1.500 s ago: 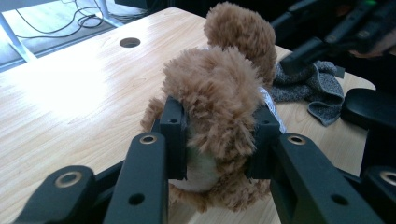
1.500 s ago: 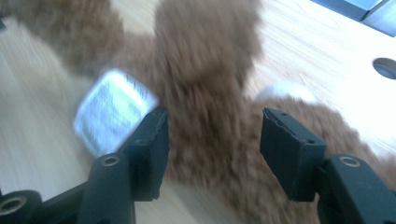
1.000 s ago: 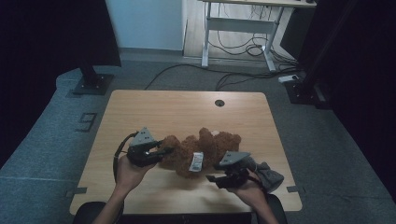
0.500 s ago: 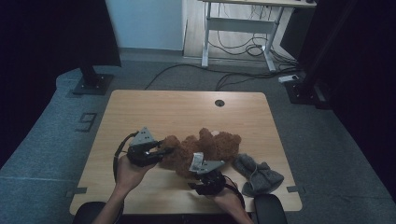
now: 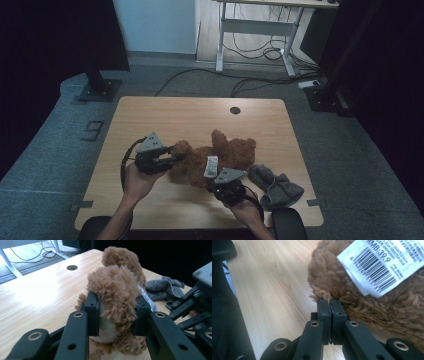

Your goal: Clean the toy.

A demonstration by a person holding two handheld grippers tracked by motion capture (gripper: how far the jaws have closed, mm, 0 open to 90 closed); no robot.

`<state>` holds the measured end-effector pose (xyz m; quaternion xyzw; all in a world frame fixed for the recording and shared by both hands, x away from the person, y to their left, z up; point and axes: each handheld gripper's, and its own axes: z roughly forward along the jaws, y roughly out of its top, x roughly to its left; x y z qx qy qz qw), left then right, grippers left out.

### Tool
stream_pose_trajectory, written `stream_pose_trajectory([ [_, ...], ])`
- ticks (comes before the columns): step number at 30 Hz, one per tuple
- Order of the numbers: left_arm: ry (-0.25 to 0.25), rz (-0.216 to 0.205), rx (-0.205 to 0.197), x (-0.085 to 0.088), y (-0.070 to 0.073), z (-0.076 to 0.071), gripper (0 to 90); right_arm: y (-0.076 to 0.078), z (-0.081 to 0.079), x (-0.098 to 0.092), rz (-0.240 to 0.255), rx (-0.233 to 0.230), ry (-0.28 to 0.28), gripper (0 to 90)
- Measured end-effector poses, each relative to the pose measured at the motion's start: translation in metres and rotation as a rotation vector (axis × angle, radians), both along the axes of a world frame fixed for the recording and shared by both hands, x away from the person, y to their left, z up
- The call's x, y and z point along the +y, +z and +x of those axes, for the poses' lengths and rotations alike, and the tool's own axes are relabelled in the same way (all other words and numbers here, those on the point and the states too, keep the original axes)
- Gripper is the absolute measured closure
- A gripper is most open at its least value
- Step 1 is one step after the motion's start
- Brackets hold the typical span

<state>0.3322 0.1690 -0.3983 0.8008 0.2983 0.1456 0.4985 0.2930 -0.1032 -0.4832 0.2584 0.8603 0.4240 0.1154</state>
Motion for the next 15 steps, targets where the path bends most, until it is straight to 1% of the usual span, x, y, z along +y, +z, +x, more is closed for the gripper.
stream_pose_trajectory([
  [2, 0.015, 0.003, -0.01, 0.003, 0.001, 0.004, 62.4, 0.008, 0.0, -0.001, 0.011, -0.014, 0.0, 88.3],
  [4, 0.025, -0.001, -0.006, 0.006, 0.0, 0.008, 60.4, 0.015, 0.003, -0.003, 0.025, -0.023, 0.002, 88.4],
  [7, 0.049, 0.003, -0.005, 0.012, -0.004, 0.013, 55.6, 0.018, 0.006, -0.003, 0.039, -0.024, 0.0, 88.4],
  [8, 0.063, 0.007, -0.01, 0.014, -0.005, 0.013, 51.7, 0.018, 0.008, -0.003, 0.043, -0.021, 0.001, 88.4],
  [9, 0.073, 0.014, -0.02, 0.016, -0.005, 0.011, 48.5, 0.019, 0.009, -0.003, 0.047, -0.017, 0.001, 88.4],
  [12, 0.11, 0.043, -0.067, 0.023, -0.001, 0.003, 39.9, 0.02, 0.012, -0.002, 0.056, -0.015, -0.001, 88.5],
  [13, 0.111, 0.052, -0.083, 0.026, 0.002, -0.002, 37.9, 0.021, 0.013, -0.001, 0.058, -0.018, -0.003, 88.4],
  [15, 0.097, 0.066, -0.111, 0.027, 0.006, -0.01, 35.5, 0.024, 0.016, 0.001, 0.062, -0.02, -0.003, 88.4],
])
